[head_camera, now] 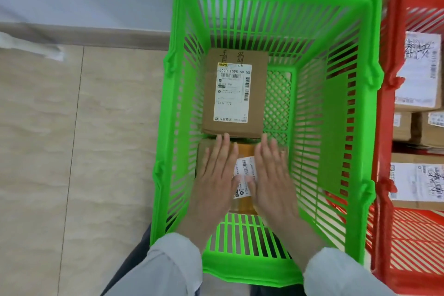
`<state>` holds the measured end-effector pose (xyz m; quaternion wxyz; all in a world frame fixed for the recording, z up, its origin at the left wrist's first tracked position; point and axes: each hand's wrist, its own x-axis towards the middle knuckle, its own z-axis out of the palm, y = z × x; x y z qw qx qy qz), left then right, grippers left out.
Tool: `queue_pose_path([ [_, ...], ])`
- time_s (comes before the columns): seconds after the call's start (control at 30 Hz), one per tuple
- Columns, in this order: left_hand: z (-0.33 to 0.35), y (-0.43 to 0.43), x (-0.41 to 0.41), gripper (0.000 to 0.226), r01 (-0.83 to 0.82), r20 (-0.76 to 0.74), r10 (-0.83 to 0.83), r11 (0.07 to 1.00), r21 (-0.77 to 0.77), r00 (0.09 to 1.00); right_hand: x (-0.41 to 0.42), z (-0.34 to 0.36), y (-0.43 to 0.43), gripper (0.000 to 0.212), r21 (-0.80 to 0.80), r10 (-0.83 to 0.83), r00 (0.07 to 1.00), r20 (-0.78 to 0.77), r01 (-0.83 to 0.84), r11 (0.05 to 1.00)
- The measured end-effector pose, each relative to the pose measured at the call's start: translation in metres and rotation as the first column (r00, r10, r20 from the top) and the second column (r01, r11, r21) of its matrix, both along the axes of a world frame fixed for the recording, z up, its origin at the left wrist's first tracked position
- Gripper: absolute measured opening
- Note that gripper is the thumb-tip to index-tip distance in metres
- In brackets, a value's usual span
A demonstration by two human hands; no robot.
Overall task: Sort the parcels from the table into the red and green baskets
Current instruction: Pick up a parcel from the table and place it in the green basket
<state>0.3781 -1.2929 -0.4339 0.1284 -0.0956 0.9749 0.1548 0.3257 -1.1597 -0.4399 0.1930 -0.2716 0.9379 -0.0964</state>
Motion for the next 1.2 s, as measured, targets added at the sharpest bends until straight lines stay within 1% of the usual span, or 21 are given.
queue_pose_path([
  [0.03,-0.012,-0.001,0.0,0.067,0.054,-0.01,-0.055,0.998,-0.033,0.998,-0.001,-0.008,-0.002,0.06,0.024,0.054,0.998,-0.033,-0.054,0.998],
  [0.07,-0.022,-0.001,0.001,0.066,0.074,-0.019,-0.075,0.996,-0.045,0.997,0.0,-0.016,-0.002,0.06,0.039,0.084,0.995,-0.058,-0.082,0.996],
  [0.2,-0.035,0.0,0.005,0.054,0.086,-0.062,-0.091,0.993,-0.077,0.994,0.002,-0.029,0.0,0.058,0.053,0.109,0.985,-0.136,-0.103,0.993],
  [0.27,-0.034,0.0,0.005,0.055,0.091,-0.047,-0.095,0.993,-0.076,0.994,0.002,-0.027,0.0,0.058,0.058,0.119,0.983,-0.14,-0.112,0.992],
  [0.33,-0.032,0.0,0.005,0.055,0.091,-0.035,-0.094,0.993,-0.072,0.995,0.003,-0.026,0.0,0.058,0.029,0.106,0.983,-0.148,-0.103,0.994],
  [0.43,-0.034,0.0,0.005,0.056,0.083,-0.059,-0.088,0.993,-0.082,0.994,0.002,-0.028,0.0,0.058,0.009,0.1,0.983,-0.152,-0.1,0.995],
  [0.53,-0.036,-0.001,0.004,0.058,0.07,-0.07,-0.077,0.993,-0.099,0.995,0.0,-0.028,-0.001,0.058,0.028,0.103,0.987,-0.122,-0.1,0.995],
  [0.6,-0.03,-0.002,0.003,0.061,0.072,-0.033,-0.075,0.993,-0.097,0.997,-0.001,-0.021,0.001,0.059,0.035,0.103,0.992,-0.069,-0.101,0.994],
  [0.7,0.003,-0.002,0.0,0.062,0.099,0.031,-0.097,0.99,-0.097,0.995,-0.008,0.011,0.008,0.062,-0.005,0.115,0.992,0.056,-0.114,0.993],
  [0.73,0.022,-0.002,-0.003,0.061,0.107,0.052,-0.103,0.991,-0.079,0.993,-0.011,0.03,0.01,0.061,-0.029,0.093,0.991,0.095,-0.091,0.995],
  [0.8,0.075,0.0,-0.009,0.059,0.063,0.102,-0.063,0.998,0.005,0.993,-0.016,0.083,0.014,0.061,-0.122,-0.011,0.985,0.172,0.033,0.992],
  [0.87,0.143,0.005,-0.017,0.056,-0.052,0.132,0.04,0.994,0.092,0.99,-0.016,0.151,0.019,0.058,-0.212,-0.145,0.947,0.286,0.21,0.955],
  [0.9,0.177,0.011,-0.017,0.053,-0.13,0.181,0.099,0.978,0.165,0.978,-0.014,0.187,0.022,0.054,-0.23,-0.214,0.916,0.34,0.301,0.925],
  [0.97,0.249,0.023,-0.015,0.043,-0.344,0.33,0.232,0.875,0.339,0.915,-0.009,0.264,0.031,0.05,-0.238,-0.351,0.827,0.44,0.484,0.842],
  [1.0,0.283,0.03,-0.013,0.038,-0.454,0.375,0.31,0.798,0.397,0.874,-0.006,0.301,0.037,0.047,-0.237,-0.41,0.767,0.494,0.572,0.785],
  [1.07,0.35,0.049,-0.011,0.029,-0.623,0.454,0.429,0.591,0.513,0.781,0.0,0.37,0.053,0.039,-0.234,-0.488,0.653,0.579,0.707,0.667],
  [1.13,0.412,0.072,-0.013,0.02,-0.706,0.523,0.478,0.405,0.581,0.706,0.007,0.432,0.069,0.031,-0.244,-0.528,0.571,0.629,0.79,0.563],
  [1.2,0.466,0.097,-0.017,0.013,-0.742,0.579,0.491,0.252,0.621,0.651,0.014,0.482,0.086,0.025,-0.259,-0.552,0.491,0.674,0.857,0.446],
])
